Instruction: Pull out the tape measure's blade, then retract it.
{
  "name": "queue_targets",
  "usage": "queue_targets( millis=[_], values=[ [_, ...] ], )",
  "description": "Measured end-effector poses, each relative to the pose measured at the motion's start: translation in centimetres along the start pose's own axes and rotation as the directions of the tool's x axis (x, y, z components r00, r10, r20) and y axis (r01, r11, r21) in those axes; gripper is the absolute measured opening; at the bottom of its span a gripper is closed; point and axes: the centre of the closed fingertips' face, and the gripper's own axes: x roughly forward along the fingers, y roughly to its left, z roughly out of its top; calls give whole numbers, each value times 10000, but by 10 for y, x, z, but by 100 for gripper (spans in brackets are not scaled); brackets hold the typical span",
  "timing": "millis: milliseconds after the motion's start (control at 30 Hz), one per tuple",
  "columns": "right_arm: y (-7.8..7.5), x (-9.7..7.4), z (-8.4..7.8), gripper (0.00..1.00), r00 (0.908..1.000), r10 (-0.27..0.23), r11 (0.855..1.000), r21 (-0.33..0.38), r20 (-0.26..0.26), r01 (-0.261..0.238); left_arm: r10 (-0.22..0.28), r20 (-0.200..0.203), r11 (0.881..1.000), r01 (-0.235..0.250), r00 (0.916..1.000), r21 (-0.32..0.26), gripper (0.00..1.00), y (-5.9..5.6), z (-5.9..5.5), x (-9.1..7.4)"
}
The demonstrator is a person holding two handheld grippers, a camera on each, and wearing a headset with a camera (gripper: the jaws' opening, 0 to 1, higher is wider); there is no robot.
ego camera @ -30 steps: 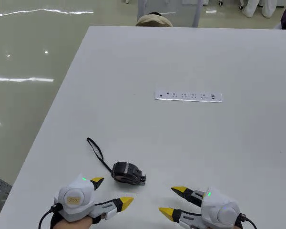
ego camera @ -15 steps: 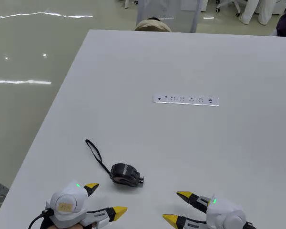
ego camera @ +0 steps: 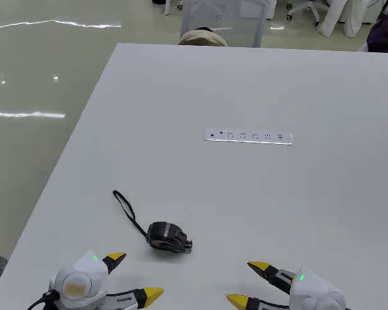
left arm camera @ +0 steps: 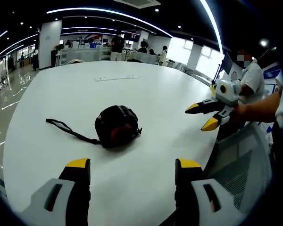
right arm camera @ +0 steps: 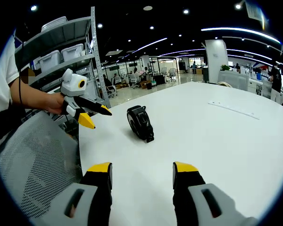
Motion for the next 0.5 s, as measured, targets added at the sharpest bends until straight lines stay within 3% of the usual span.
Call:
queue_targets(
  millis=[500],
  values=[
    [1,-18,7,54,9987,-429,9990,161,287,424,64,-66,10000,-64,10000,-8,72,4,-10,-20]
  ],
)
